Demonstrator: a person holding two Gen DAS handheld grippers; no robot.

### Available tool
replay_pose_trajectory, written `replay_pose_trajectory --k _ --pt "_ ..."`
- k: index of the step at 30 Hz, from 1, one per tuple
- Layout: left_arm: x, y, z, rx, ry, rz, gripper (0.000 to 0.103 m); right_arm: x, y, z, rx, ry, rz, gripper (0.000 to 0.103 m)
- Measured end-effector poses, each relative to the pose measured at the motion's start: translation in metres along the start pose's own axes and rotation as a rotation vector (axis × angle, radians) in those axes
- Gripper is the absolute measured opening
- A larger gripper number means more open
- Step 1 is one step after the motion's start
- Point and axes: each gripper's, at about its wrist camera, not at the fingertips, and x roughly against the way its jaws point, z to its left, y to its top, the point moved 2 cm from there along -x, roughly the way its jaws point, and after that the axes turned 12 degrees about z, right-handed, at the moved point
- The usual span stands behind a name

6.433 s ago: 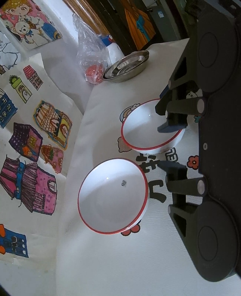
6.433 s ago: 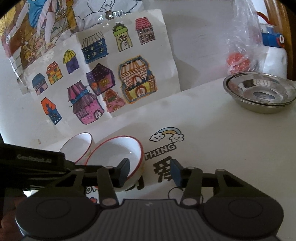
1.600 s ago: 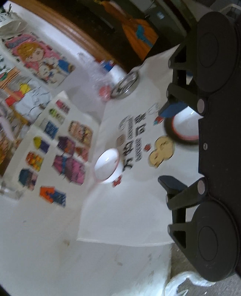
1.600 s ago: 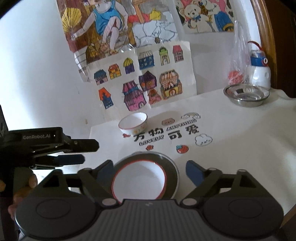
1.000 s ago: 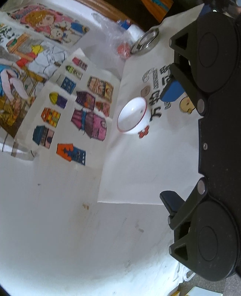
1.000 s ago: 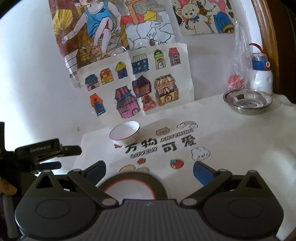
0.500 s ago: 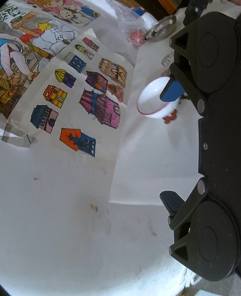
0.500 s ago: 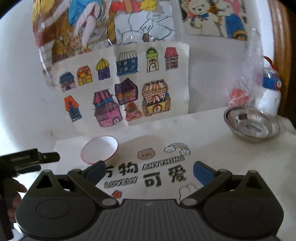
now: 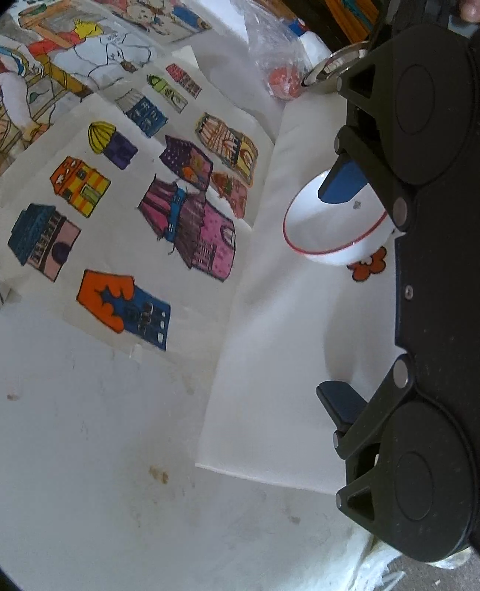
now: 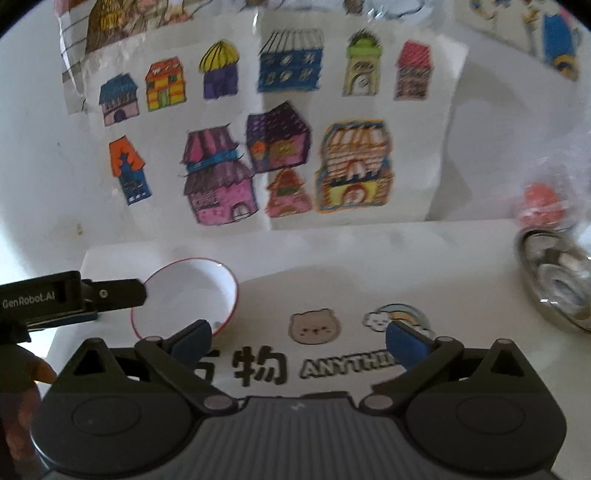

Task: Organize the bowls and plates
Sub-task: 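Move both grippers to the rim of the small white bowl, then close the left gripper on the small bowl rim while the right gripper closes too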

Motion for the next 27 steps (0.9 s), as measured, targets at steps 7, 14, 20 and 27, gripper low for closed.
replay_pose_trajectory --k 7,14,20,27 --pt "-0.003 -0.001 -0.004 -0.040 0.016 -0.012 0.084 -0.015 0.012 0.005 0.048 0.032 0.026 0.090" --pt "-0.006 -0.003 -0.009 -0.072 0.001 0.011 0.056 -0.030 0.017 0.011 0.088 0.101 0.084 0.075" --pt "-0.008 -0.003 -0.010 -0.064 -0.046 0.037 0.033 -0.040 0.020 0.013 0.094 0.180 0.130 0.050" --pt "-0.008 -0.004 -0.015 -0.070 -0.079 0.043 0.016 -0.040 0.022 0.015 0.079 0.266 0.151 0.022"
